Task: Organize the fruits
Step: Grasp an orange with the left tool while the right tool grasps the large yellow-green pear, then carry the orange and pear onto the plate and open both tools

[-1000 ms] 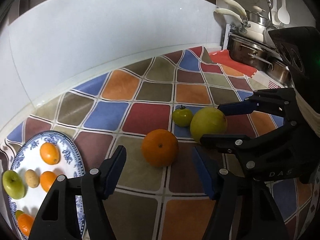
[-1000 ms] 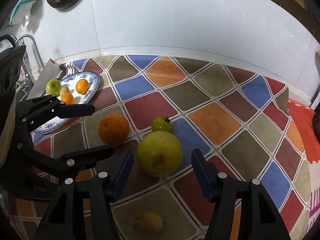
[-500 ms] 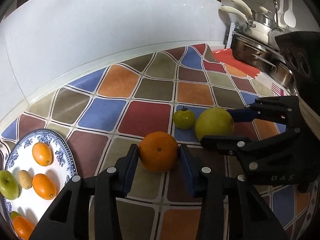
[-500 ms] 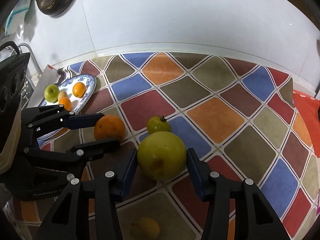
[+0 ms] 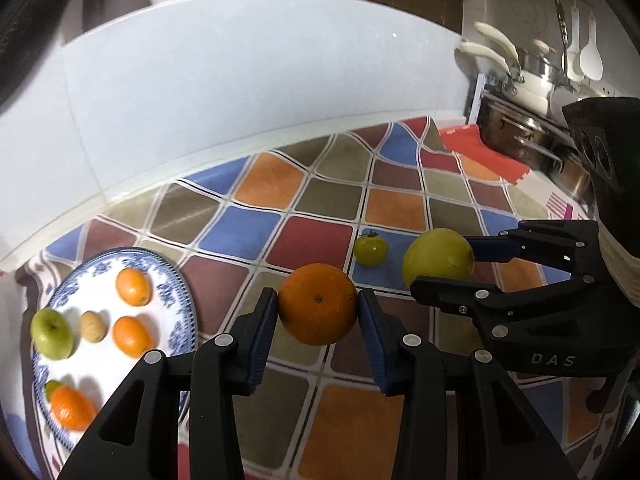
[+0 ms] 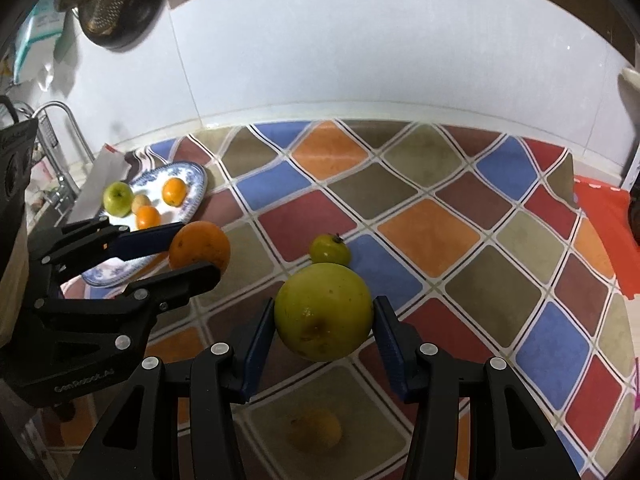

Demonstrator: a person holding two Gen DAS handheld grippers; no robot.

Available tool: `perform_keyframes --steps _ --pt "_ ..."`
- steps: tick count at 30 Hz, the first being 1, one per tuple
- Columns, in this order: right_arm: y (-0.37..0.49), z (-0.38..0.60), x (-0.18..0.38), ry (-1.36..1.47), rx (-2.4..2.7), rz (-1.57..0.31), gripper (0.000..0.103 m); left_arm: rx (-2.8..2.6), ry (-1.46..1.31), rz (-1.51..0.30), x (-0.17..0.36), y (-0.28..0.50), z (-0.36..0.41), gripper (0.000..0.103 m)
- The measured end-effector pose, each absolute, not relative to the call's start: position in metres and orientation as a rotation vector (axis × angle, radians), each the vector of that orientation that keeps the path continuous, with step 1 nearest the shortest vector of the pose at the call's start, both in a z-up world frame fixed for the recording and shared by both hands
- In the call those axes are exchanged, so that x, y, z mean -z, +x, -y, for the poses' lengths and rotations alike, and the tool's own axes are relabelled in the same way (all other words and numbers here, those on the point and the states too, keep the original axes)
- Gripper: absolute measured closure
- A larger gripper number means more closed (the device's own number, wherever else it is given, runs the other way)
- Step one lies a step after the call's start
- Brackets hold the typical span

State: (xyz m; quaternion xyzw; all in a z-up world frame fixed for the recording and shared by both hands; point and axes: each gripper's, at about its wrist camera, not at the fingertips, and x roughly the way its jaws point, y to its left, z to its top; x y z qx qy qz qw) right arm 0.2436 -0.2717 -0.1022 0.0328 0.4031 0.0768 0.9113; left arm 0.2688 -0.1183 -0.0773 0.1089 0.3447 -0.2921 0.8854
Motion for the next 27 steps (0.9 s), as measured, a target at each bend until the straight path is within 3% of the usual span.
perform_keyframes --steps 27 --pt "0.174 0.202 0.03 0.028 -0.26 -0.664 0.053 0.399 0.103 -0.575 0.012 0.178 0.031 0.062"
